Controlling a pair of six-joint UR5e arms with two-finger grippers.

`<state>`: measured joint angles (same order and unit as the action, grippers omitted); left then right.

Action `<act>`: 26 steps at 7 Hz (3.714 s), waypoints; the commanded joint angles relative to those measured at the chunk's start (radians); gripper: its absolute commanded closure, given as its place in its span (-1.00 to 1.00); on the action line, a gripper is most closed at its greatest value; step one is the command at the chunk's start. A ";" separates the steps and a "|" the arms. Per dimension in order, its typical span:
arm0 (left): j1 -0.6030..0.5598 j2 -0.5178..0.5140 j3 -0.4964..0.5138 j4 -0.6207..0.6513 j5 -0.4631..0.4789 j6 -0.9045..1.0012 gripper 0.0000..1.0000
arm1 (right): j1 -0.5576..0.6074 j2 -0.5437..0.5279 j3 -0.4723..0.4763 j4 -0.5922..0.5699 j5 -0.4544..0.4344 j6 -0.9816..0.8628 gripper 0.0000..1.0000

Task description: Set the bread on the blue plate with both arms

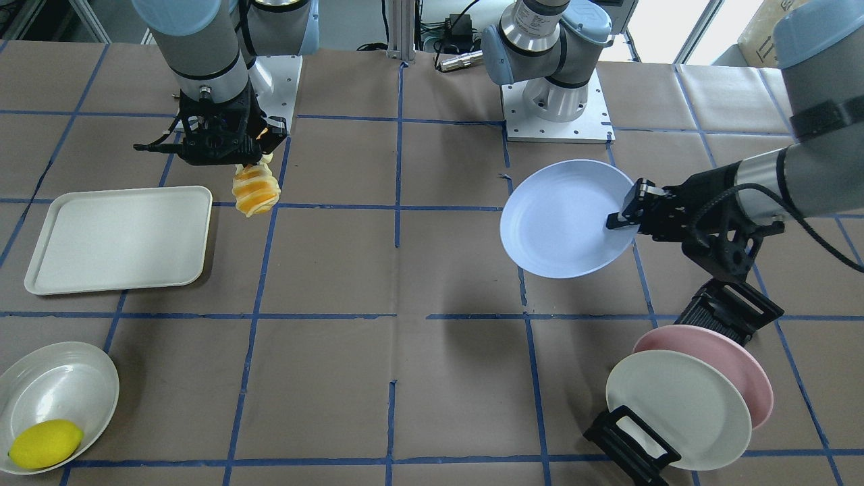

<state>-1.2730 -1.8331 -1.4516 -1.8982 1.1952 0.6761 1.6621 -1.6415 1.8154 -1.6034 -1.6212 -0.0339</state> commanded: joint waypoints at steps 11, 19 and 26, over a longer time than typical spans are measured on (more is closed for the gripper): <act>-0.302 -0.216 -0.159 0.542 -0.244 -0.503 0.89 | -0.012 0.003 0.002 0.007 0.011 -0.001 0.60; -0.313 -0.244 -0.276 0.834 -0.293 -0.673 -1.00 | -0.004 0.002 0.028 -0.016 0.012 0.003 0.57; -0.281 0.206 -0.222 0.443 0.320 -0.689 -1.00 | 0.263 0.521 -0.338 -0.223 0.014 0.080 0.20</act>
<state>-1.5569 -1.7084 -1.6778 -1.3844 1.4430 -0.0327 1.8888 -1.1813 1.4967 -1.7966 -1.6082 0.0276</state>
